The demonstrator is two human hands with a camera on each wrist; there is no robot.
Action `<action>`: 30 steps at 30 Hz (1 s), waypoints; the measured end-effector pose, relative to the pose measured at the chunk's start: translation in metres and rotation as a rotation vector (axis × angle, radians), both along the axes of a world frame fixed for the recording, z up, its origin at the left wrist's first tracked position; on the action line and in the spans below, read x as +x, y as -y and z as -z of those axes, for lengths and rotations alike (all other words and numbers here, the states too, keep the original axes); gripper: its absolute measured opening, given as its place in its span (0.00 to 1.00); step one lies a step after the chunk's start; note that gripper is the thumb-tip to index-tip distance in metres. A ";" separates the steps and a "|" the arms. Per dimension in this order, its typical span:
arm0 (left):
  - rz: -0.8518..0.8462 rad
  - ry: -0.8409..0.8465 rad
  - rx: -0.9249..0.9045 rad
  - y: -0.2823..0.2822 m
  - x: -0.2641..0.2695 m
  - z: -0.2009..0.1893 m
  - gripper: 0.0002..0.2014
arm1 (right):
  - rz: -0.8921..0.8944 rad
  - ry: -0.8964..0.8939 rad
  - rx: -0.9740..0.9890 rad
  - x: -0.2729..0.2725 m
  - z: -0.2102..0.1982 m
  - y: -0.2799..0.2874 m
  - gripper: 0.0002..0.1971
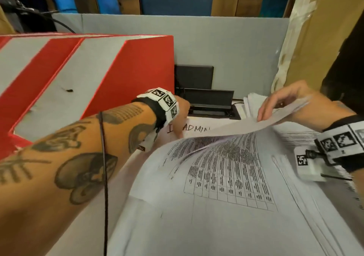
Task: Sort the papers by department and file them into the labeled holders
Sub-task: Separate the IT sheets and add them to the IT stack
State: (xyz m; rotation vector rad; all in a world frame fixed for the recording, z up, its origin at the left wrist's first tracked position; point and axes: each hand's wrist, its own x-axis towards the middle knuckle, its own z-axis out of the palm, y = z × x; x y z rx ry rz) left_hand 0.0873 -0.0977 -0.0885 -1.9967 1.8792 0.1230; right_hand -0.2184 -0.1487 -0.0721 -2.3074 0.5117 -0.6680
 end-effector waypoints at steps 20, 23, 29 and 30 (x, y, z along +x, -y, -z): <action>0.148 -1.021 -0.363 -0.035 -0.031 -0.066 0.14 | 0.245 -0.404 -0.284 0.028 -0.052 -0.027 0.18; 0.206 -1.251 -0.136 -0.045 -0.041 -0.075 0.13 | 0.194 -0.212 -0.280 0.022 -0.037 -0.028 0.21; 0.062 -0.739 -0.167 -0.015 -0.006 -0.038 0.16 | 0.005 0.107 0.061 -0.036 0.000 0.001 0.11; 0.083 -0.556 -0.122 -0.010 -0.002 -0.031 0.16 | -0.071 -0.009 0.020 -0.040 -0.004 0.009 0.17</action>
